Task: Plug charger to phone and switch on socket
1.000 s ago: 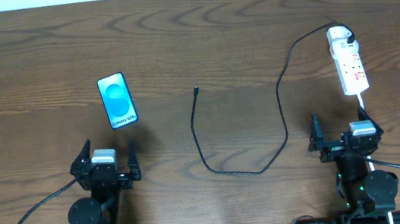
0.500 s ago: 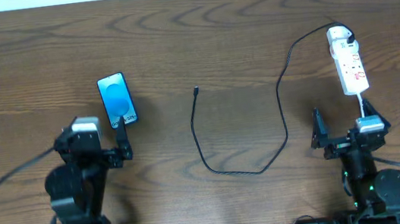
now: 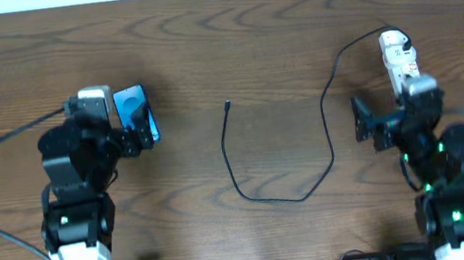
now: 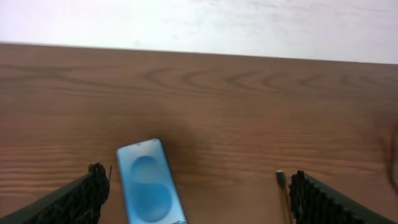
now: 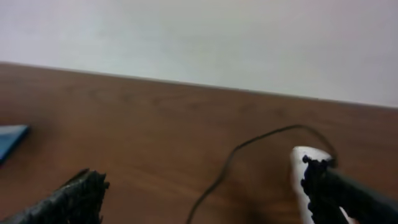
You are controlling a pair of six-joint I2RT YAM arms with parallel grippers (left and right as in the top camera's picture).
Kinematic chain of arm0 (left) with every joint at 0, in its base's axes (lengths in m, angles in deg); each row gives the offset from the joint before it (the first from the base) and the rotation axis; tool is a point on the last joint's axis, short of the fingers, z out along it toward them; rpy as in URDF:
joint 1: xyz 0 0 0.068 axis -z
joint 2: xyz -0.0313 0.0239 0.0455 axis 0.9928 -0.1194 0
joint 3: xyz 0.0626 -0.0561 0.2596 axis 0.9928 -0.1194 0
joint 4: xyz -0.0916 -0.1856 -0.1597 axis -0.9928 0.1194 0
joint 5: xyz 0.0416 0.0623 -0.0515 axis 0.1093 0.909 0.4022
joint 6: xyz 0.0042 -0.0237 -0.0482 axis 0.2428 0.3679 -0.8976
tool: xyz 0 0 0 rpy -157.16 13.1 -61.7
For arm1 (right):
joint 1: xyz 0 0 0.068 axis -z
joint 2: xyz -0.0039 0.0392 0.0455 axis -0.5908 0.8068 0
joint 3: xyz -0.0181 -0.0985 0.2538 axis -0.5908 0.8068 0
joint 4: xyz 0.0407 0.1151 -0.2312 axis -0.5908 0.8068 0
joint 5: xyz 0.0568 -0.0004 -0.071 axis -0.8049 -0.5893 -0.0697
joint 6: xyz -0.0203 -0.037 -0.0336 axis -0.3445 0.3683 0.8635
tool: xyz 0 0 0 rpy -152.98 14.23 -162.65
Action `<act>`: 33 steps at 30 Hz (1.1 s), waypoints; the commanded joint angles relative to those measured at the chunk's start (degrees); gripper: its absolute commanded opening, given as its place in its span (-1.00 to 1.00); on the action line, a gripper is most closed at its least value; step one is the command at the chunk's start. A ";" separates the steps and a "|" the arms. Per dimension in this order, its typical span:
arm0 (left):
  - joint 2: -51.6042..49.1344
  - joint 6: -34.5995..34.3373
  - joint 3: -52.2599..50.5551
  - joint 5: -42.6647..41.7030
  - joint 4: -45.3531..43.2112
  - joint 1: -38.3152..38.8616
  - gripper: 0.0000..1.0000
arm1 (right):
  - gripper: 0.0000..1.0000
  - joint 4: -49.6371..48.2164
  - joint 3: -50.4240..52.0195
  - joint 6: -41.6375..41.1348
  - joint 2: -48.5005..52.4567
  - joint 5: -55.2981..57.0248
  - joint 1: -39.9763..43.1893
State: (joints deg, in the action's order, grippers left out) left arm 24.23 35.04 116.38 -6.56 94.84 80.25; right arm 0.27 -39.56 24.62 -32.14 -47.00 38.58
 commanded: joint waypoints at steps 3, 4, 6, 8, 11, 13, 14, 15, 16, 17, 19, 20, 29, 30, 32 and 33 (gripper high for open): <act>-5.55 -2.60 2.69 -3.04 0.17 -0.04 0.86 | 0.99 5.51 -10.45 0.92 11.19 -7.26 -0.55; -6.43 -2.60 2.84 -3.04 0.17 -0.04 0.86 | 0.98 7.10 -12.31 0.92 12.92 -7.26 -0.55; -7.93 -2.60 3.13 -3.04 0.20 -0.04 0.86 | 0.99 10.23 -15.74 0.94 16.04 -7.23 -0.55; -9.22 -2.62 3.54 -3.08 0.22 -0.04 0.86 | 0.98 13.05 -18.53 0.94 18.64 -7.23 -0.55; -10.58 -2.62 4.35 -3.08 0.46 -0.04 0.86 | 0.98 16.72 -21.73 0.96 22.03 -7.23 -0.55; -11.47 -2.62 5.53 -3.08 1.49 -0.04 0.86 | 0.98 18.86 -23.28 0.96 23.82 -7.23 -0.55; -12.00 -2.62 6.47 -3.08 2.40 -0.04 0.86 | 0.98 19.89 -24.00 0.96 24.68 -7.23 -0.55; -12.63 -2.60 7.72 -3.06 3.69 -0.04 0.86 | 0.99 20.70 -24.70 0.96 25.46 -7.26 -0.55; -13.42 -2.60 9.27 -3.06 5.27 -0.04 0.86 | 0.99 21.27 -25.27 0.96 26.21 -7.26 -0.55; -14.34 -2.56 11.08 -3.04 7.17 -0.04 0.86 | 0.98 21.94 -25.86 0.98 26.84 -7.39 -0.55; -16.39 -2.12 15.26 -3.04 11.32 -0.04 0.86 | 0.98 23.32 -27.02 0.98 27.96 -7.45 -0.57; -17.27 -1.84 17.03 -3.02 12.96 -0.04 0.86 | 0.99 23.85 -27.52 1.01 28.39 -7.43 -0.59; -21.05 0.07 24.96 -2.82 21.27 -0.04 0.86 | 0.98 26.69 -30.01 1.53 29.53 -8.00 -0.59; -21.07 0.07 24.94 -2.82 21.66 -0.04 0.86 | 0.98 26.84 -29.99 0.96 29.53 -8.09 -0.59; -21.07 -0.02 24.92 -2.99 21.94 -0.04 0.86 | 0.98 26.95 -29.97 0.83 29.53 -8.37 -0.59; -21.07 -0.02 24.92 -3.08 22.49 -0.02 0.86 | 0.99 26.95 -29.97 -0.13 29.53 -9.40 -0.59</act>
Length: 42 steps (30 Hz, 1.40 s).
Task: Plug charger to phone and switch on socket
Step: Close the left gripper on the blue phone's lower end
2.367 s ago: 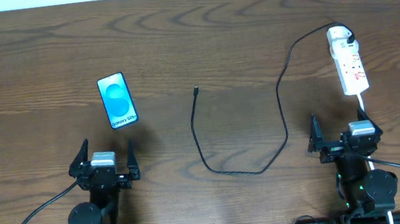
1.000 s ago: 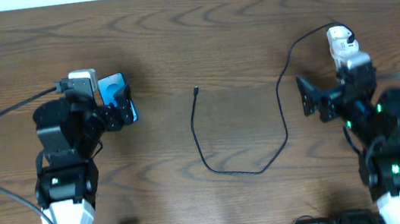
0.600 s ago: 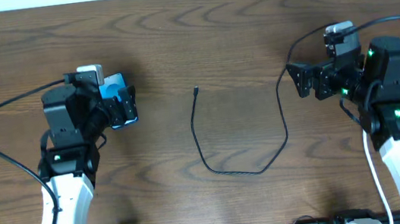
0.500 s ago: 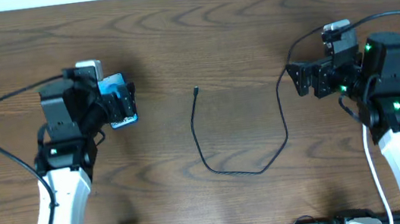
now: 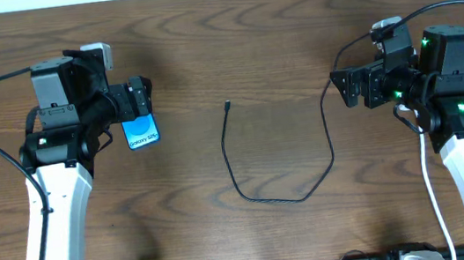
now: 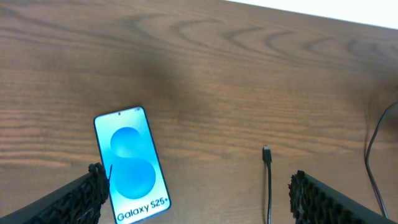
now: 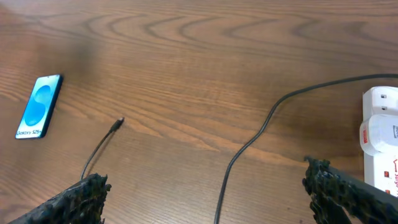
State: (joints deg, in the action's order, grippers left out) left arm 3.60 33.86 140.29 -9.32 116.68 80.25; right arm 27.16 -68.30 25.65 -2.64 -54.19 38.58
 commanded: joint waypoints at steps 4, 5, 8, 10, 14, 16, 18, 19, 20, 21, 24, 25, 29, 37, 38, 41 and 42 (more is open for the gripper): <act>-0.52 1.18 0.61 -0.31 1.46 -0.04 0.86 | 0.99 0.26 -1.22 -4.83 0.02 -6.27 -0.59; -0.52 1.20 0.61 -0.26 1.42 -0.04 0.86 | 0.99 0.22 -1.22 -4.83 0.02 -6.25 -0.59; -0.55 1.20 0.61 1.42 1.40 -0.15 0.86 | 0.99 0.00 -1.22 -4.83 0.02 -6.27 -0.59; -0.81 1.11 0.61 3.39 1.46 -0.20 0.86 | 0.99 0.07 -1.22 -4.76 0.02 -6.23 -0.59; -1.79 -0.87 0.68 7.17 1.46 -0.26 0.86 | 0.98 0.13 -1.22 -4.35 0.02 -5.25 -0.61; -2.54 -2.10 0.79 8.79 1.46 -0.26 0.87 | 0.99 0.31 -1.22 -4.37 0.02 -3.78 -0.61; -3.67 -3.54 1.29 10.10 1.73 -0.26 0.89 | 0.99 0.39 -1.22 -4.37 0.04 -2.56 -0.61; -4.31 -4.09 1.62 10.49 1.95 -0.26 0.93 | 0.99 0.46 -1.22 -4.37 0.04 -2.19 -0.61; -5.25 -4.57 2.23 10.97 2.60 -0.26 0.93 | 0.99 0.57 -1.22 -4.37 0.04 -1.75 -0.61; -5.99 -5.03 2.75 11.39 3.10 -0.26 0.93 | 0.99 0.70 -1.22 -4.37 0.04 -1.64 -0.61; -9.31 -5.35 4.96 12.79 4.81 -0.24 0.94 | 0.98 1.16 -1.22 -4.37 0.09 -1.18 -0.61; -10.45 -5.35 5.62 13.14 5.14 -0.24 0.94 | 0.98 1.31 -1.22 -4.37 0.17 -1.03 -0.61; -14.47 -6.80 6.47 15.45 4.83 -0.24 0.95 | 0.99 1.75 -1.22 -4.39 1.05 -1.03 -0.61; -21.49 -9.05 6.47 17.57 2.64 0.31 0.95 | 0.99 2.12 -1.22 -4.79 4.50 -1.03 -2.23; -22.14 -9.18 6.47 17.57 2.16 0.46 0.95 | 0.99 2.10 -1.22 -4.79 4.87 -1.01 -2.51; -23.87 -9.92 6.47 18.01 0.33 1.22 0.95 | 0.99 1.97 -1.22 -4.79 5.99 -0.92 -2.99; -24.26 -10.58 6.47 18.53 -0.15 1.51 0.95 | 0.99 1.86 -1.22 -4.79 6.34 -0.92 -3.17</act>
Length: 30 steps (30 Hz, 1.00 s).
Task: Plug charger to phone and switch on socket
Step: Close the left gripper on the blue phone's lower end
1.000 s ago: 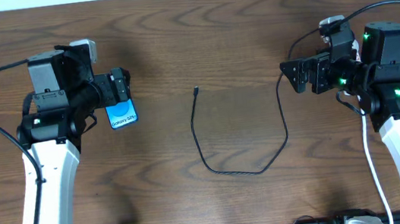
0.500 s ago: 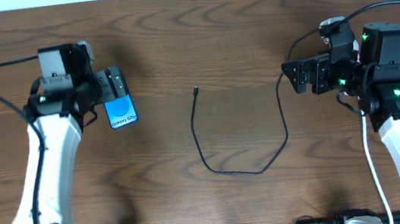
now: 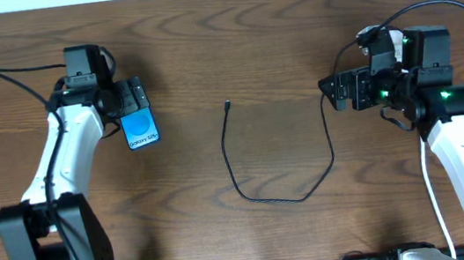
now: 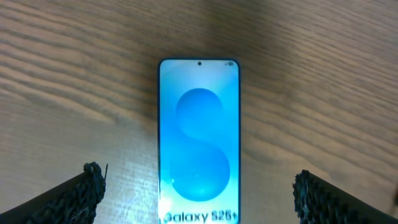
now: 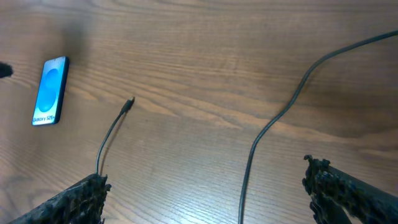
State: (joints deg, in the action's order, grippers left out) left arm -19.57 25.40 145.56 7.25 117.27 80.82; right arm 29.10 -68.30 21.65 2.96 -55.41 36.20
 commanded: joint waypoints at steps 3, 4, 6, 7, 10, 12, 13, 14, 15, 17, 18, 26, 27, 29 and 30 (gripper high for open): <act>-2.38 -2.29 1.20 2.27 -2.03 1.84 0.95 | 0.99 -0.15 -1.22 -0.79 1.31 0.20 -0.92; -2.84 -2.29 1.20 2.27 -2.47 2.03 0.95 | 0.99 -0.11 -1.22 -0.79 1.31 0.20 -0.96; -3.72 -2.32 1.20 2.27 -3.10 2.12 0.95 | 0.99 -0.13 -1.22 -0.79 1.33 0.20 -1.07; -4.22 -2.56 1.20 2.29 -3.30 2.14 0.95 | 0.99 -0.17 -1.22 -0.79 1.33 0.22 -1.18; -5.49 -3.54 1.20 3.56 -3.45 2.14 0.95 | 0.99 -0.17 -1.22 -0.79 1.33 0.22 -1.18; -6.12 -3.54 1.18 3.54 -3.45 2.14 0.95 | 0.98 -0.17 -1.22 -0.79 1.33 0.22 -1.18; -6.34 -3.54 1.20 3.56 -3.45 2.14 0.95 | 0.98 -0.17 -1.22 -0.79 1.33 0.22 -1.18; -6.54 -3.54 1.18 3.54 -3.48 2.14 0.95 | 0.99 -0.17 -1.22 -0.79 1.33 0.22 -1.18; -6.67 -3.54 1.18 3.54 -3.50 2.14 0.95 | 0.98 -0.17 -1.22 -0.79 1.33 0.22 -1.18; -6.95 -3.54 1.18 3.56 -3.54 2.14 0.95 | 0.99 -0.17 -1.22 -0.79 1.33 0.22 -1.18; -7.04 -3.52 1.18 3.56 -3.54 2.14 0.95 | 0.98 -0.15 -1.22 -0.79 1.33 0.22 -1.18; -8.24 -3.52 1.18 3.56 -4.02 2.14 0.95 | 0.99 -0.15 -1.22 -0.79 1.33 0.22 -1.18; -8.24 -3.52 1.18 3.56 -4.11 2.14 0.95 | 0.98 -0.13 -1.22 -0.79 1.33 0.22 -1.18; -8.24 -3.52 1.18 3.54 -4.17 2.14 0.95 | 0.98 -0.15 -1.22 -0.79 1.33 0.22 -1.18; -8.26 -3.52 1.18 3.56 -4.17 2.14 0.95 | 0.98 -0.15 -1.22 -0.79 1.33 0.22 -1.18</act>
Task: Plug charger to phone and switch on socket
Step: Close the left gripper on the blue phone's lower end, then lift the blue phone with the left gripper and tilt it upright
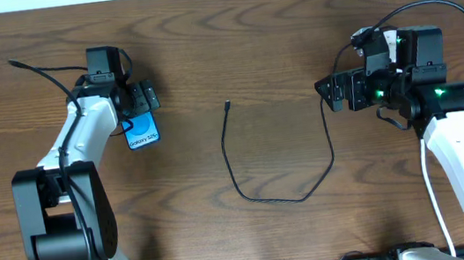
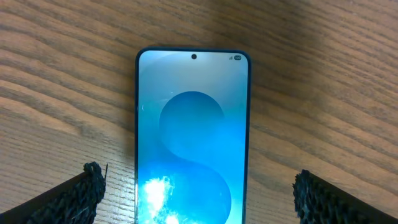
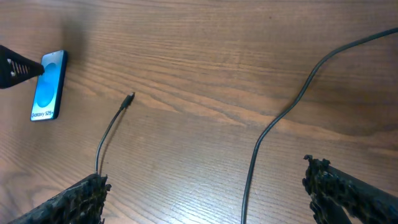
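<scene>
A blue-screened phone [image 1: 142, 132] lies flat at the left of the wooden table [image 1: 228, 24]. My left gripper [image 1: 136, 106] hangs open just above it. In the left wrist view the phone [image 2: 193, 130] fills the middle, and the fingers [image 2: 68, 199] stand either side of its lower half without touching it. The black charger cable [image 1: 248, 190] loops across the middle, with its plug tip [image 1: 227, 105] free on the wood. My right gripper [image 1: 338, 92] is open above the cable's right run [image 3: 273, 130]. The socket is hidden under the right arm.
The right wrist view shows the phone [image 3: 48, 86] far left with a left finger [image 3: 18, 67] beside it, and the plug tip [image 3: 129, 98] nearer the middle. Each arm's own black lead arcs over the table's back corners.
My left gripper has come lower over the phone, which now looks larger in its wrist view. The right gripper has shifted only slightly. Phone and cable lie as before.
Both arms first sat folded near the table's front, the phone beside the left gripper and the white socket in view at the back right. Then both had reached out, left over the phone, right over the socket. The left then pointed down at the phone and is now closer.
</scene>
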You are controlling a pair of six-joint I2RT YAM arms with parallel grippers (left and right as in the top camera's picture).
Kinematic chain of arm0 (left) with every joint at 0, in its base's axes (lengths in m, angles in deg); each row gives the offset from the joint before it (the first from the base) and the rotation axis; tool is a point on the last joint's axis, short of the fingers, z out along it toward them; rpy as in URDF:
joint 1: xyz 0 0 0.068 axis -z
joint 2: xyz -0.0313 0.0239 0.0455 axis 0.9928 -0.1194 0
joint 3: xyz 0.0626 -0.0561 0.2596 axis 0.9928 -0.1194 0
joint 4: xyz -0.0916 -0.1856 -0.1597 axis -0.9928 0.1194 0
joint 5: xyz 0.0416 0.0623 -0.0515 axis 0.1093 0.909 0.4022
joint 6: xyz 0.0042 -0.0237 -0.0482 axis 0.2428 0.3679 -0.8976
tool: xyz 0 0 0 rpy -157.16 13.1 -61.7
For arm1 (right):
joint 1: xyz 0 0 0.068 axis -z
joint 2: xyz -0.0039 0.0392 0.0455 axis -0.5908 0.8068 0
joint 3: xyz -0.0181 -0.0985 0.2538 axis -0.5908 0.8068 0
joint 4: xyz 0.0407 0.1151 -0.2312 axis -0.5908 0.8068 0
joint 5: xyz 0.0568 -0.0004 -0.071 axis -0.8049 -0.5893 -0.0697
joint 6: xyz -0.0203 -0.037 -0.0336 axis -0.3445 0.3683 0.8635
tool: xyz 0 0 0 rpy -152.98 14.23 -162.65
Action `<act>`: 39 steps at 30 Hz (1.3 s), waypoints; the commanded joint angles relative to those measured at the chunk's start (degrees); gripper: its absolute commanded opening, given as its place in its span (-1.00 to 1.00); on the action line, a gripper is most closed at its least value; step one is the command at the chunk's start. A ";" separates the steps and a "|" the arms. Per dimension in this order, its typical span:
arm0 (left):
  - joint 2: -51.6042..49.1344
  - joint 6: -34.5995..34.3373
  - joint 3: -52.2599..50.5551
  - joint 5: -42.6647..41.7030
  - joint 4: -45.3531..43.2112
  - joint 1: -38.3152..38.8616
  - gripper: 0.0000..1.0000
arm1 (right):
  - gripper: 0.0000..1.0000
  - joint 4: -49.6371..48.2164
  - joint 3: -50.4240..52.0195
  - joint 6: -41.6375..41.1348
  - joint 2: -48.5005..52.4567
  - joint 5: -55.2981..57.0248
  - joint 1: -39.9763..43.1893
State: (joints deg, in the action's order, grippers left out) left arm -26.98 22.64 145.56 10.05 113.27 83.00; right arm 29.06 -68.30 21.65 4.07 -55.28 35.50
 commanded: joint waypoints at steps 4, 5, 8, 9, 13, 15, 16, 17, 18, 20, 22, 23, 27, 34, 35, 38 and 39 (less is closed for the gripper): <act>-1.36 -0.76 1.18 0.74 -0.57 -0.04 0.95 | 0.99 -0.15 -1.22 -0.79 0.22 0.09 -0.48; -1.53 -0.76 1.16 0.76 -0.70 -0.04 0.95 | 0.99 -0.13 -1.22 -0.79 0.22 0.11 -0.48; -2.29 -0.76 1.16 0.76 -0.98 -0.04 0.95 | 0.99 -0.11 -1.22 -0.76 0.22 0.26 -0.48; -2.60 -0.76 1.16 0.76 -1.05 -0.04 0.95 | 0.99 -0.11 -1.22 -0.76 0.22 0.26 -0.48; -4.09 -0.81 1.16 0.72 -1.20 -0.02 0.95 | 0.98 -0.11 -1.22 -0.76 0.22 0.26 -0.48; -4.90 -1.03 1.14 0.72 -1.16 0.04 0.95 | 0.98 -0.11 -1.22 -0.76 0.22 0.28 -0.48; -5.16 -1.01 1.14 0.72 -1.14 0.13 0.95 | 0.98 -0.13 -1.22 -0.76 0.22 0.31 -0.48; -5.33 -1.03 1.14 0.72 -1.16 0.17 0.95 | 0.99 -0.13 -1.22 -0.76 0.22 0.31 -0.48; -5.44 -1.01 1.14 0.72 -1.16 0.24 0.95 | 0.99 -0.13 -1.22 -0.76 0.22 0.48 -0.48; -5.51 -1.01 1.14 0.74 -1.25 0.35 0.95 | 0.98 -0.15 -1.22 -0.76 0.22 1.07 -0.48; -5.53 -1.01 1.14 0.74 -1.40 0.35 0.95 | 0.99 -0.13 -1.22 -0.76 0.22 1.14 -0.48; -5.55 -1.01 1.14 0.74 -1.38 0.35 0.95 | 0.98 -0.13 -1.22 -0.79 0.22 1.14 -0.48; -5.60 -0.98 0.90 2.05 -0.98 0.33 0.95 | 0.98 0.11 -1.22 -0.79 0.22 1.14 -0.48; -5.66 -0.96 0.48 2.01 -0.74 0.57 0.95 | 0.98 0.74 -1.22 -0.79 0.22 1.11 -0.48; -5.66 -0.96 0.48 2.01 -0.74 0.61 0.95 | 0.99 0.72 -1.22 -0.79 0.22 1.11 -0.48; -5.66 -0.98 0.48 2.03 -0.74 0.61 0.95 | 0.98 0.72 -1.22 -0.79 0.22 1.11 -0.48; -5.66 -0.98 0.48 2.01 -0.74 0.61 0.95 | 0.98 0.72 -1.22 -0.79 0.22 1.11 -0.48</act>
State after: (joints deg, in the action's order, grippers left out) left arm -31.79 22.62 145.56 10.92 112.22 83.37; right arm 29.56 -68.30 21.65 4.07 -54.43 35.50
